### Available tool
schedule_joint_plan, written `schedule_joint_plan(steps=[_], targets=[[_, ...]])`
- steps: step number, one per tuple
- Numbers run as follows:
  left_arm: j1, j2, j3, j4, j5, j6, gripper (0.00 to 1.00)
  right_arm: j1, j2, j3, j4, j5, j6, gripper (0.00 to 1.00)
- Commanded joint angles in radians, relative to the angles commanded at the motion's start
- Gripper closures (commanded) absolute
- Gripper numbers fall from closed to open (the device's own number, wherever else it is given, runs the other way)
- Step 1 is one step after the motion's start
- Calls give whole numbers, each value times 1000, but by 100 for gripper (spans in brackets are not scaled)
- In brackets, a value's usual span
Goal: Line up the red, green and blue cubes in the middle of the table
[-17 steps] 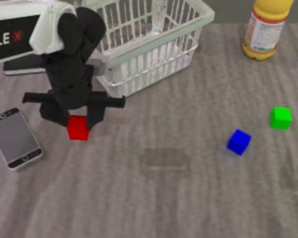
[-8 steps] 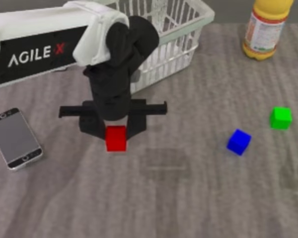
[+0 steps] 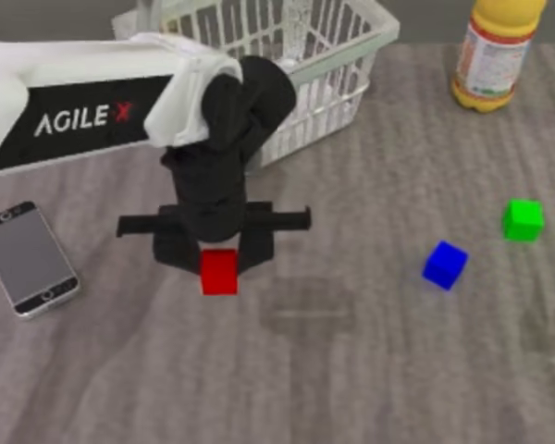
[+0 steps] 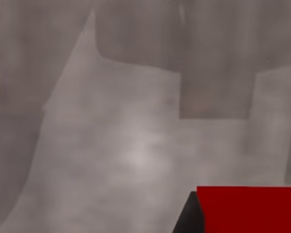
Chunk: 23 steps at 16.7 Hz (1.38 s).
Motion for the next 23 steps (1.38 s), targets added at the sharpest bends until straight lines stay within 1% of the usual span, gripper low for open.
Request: schedule_joint_plan(steps=[4,9,22,23], targets=[[-4,44,-84,131,0,1,100,0,0,0,0,0,0,0],[-5,49,-94,144,0,1,100,0,0,0,0,0,0,0],[-5,49,-94,144,0,1,2,0,0,0,0,0,0,0],[-5,49,-94,144,0,1,0,0,0,0,0,0,0,0]])
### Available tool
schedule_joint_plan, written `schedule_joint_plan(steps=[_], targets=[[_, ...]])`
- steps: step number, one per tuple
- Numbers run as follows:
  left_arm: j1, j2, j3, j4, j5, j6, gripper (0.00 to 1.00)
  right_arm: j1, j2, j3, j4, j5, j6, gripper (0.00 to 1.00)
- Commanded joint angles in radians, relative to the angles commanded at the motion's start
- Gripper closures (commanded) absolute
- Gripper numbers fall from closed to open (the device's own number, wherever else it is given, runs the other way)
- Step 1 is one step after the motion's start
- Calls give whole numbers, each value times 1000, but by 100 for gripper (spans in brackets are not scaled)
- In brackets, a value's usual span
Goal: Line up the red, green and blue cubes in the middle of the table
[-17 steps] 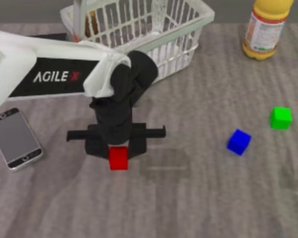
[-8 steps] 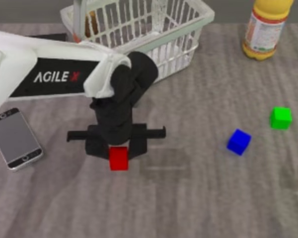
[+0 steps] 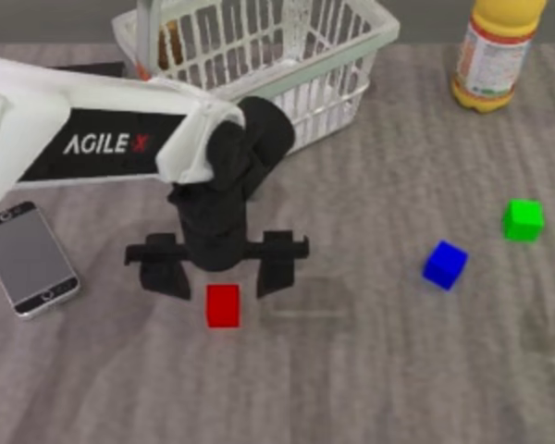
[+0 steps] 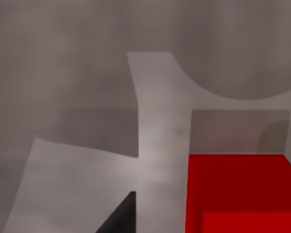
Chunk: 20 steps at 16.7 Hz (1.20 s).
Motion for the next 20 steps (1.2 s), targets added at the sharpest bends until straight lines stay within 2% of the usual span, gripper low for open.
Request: schedule_joint_plan(steps=[9,16,20], targets=[[1,-2,3,-4,0,0,0,0,0,0,0,0,0,0],[13,-84,128,-221,-1,-8,0,0,0,0,0,0,0,0],[15,-101,146,-246,-1,-7,0,0,0,0,0,0,0,0]])
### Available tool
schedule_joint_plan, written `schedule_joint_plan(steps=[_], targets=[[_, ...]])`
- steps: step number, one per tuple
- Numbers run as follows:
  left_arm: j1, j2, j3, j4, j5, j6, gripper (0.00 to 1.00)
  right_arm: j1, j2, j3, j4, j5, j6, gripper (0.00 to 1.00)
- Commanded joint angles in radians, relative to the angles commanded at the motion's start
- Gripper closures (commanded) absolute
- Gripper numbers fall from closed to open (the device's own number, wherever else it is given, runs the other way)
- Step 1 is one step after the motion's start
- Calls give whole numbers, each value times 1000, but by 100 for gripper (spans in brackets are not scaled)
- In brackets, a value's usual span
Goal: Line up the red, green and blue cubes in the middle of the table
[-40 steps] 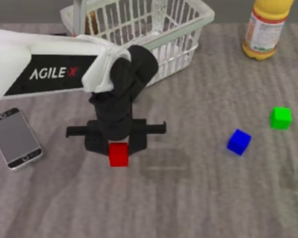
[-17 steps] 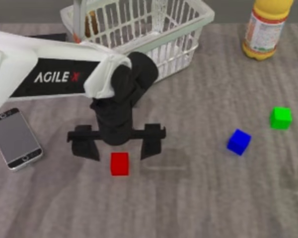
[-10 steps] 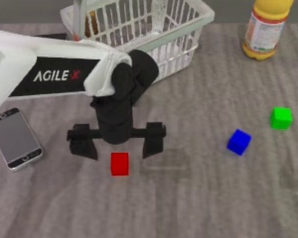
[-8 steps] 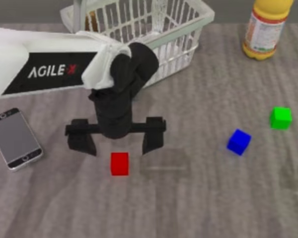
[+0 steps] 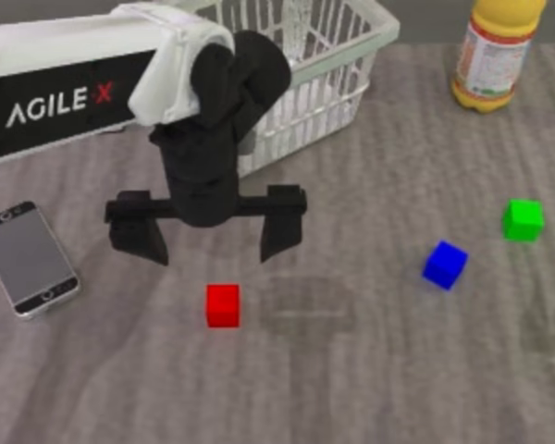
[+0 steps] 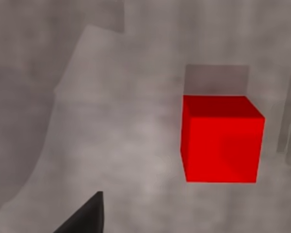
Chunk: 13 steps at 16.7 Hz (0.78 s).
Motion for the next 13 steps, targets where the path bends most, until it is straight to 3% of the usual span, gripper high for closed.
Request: schedule_joint_plan(steps=[6,13], targets=[[40,-89,-88,60,-5,4,0,11,103,102,-68,-3,16,0],[248,-612,-505,322,-15,66,0,42,686,598,-384,-1,86,0]])
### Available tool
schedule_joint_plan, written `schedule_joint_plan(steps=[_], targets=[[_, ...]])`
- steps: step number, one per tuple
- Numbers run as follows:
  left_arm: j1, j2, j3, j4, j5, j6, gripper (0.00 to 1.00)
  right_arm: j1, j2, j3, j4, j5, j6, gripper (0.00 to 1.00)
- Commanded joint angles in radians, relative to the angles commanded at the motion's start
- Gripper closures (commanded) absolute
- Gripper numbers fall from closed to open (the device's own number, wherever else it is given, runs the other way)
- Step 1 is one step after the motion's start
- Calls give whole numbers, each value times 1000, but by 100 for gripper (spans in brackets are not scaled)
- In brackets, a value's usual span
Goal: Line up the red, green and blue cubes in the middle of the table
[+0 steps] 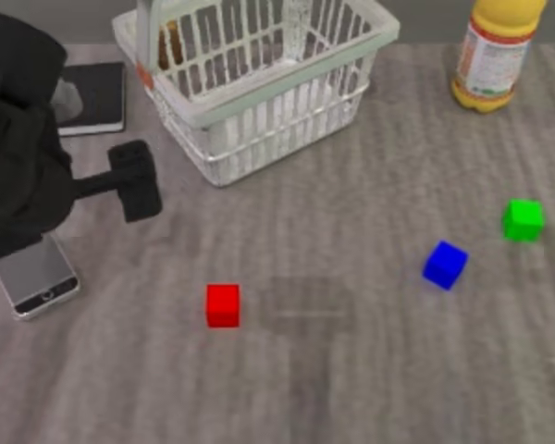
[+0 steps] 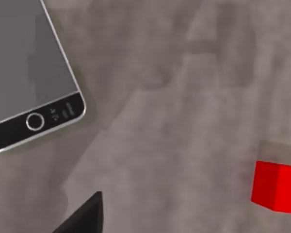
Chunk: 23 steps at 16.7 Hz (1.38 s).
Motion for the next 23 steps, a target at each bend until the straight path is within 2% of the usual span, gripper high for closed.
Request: schedule_joint_plan(steps=[7,12,17,23], targets=[[225,-731,-575,352,3,218,0,39,816,590,-402,3,84,0],[320,-1113,-857,574,19,398,0,63,1246,937,-631,3,134,0],[362,-1331,-990,726,36,526,0,77,1489,1163,-755,4,165,0],[366,-1363,-1005,747,38,544,0,79,1522,1193,-770,4,169,0]])
